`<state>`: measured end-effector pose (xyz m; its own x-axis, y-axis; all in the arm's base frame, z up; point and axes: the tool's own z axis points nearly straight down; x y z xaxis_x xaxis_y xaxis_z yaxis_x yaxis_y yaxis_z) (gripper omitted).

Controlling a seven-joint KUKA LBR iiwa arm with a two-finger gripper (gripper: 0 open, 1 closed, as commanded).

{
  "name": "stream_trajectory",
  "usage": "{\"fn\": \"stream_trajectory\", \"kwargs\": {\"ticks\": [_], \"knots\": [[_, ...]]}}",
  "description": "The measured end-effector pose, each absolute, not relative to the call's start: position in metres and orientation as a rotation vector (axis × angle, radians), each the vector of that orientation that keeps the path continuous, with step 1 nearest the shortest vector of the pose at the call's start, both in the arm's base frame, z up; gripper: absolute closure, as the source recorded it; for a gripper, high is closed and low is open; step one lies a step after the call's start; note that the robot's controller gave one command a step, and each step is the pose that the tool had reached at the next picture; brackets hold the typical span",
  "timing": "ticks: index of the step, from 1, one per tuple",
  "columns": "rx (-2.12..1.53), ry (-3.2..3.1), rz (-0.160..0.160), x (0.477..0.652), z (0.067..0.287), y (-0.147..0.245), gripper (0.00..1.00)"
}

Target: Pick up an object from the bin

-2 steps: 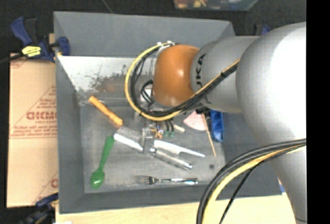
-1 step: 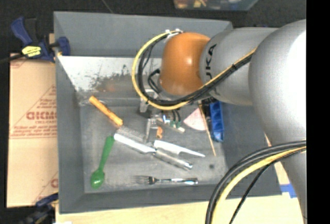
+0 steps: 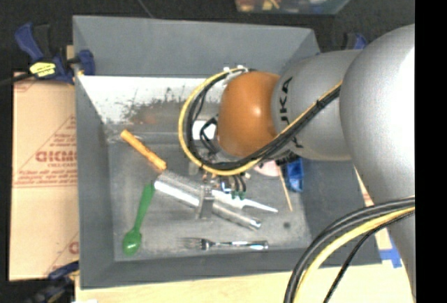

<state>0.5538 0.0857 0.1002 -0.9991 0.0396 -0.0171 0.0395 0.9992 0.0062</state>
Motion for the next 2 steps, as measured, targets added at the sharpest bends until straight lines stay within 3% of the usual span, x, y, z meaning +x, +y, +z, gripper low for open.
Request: {"fn": "stream_trajectory", "kwargs": {"ticks": [1,2], "knots": [[0.199,3.106,0.012,0.5263,0.0702,0.0802,0.0],[0.5,3.074,0.019,0.5254,0.0713,0.0781,1.0]]}}
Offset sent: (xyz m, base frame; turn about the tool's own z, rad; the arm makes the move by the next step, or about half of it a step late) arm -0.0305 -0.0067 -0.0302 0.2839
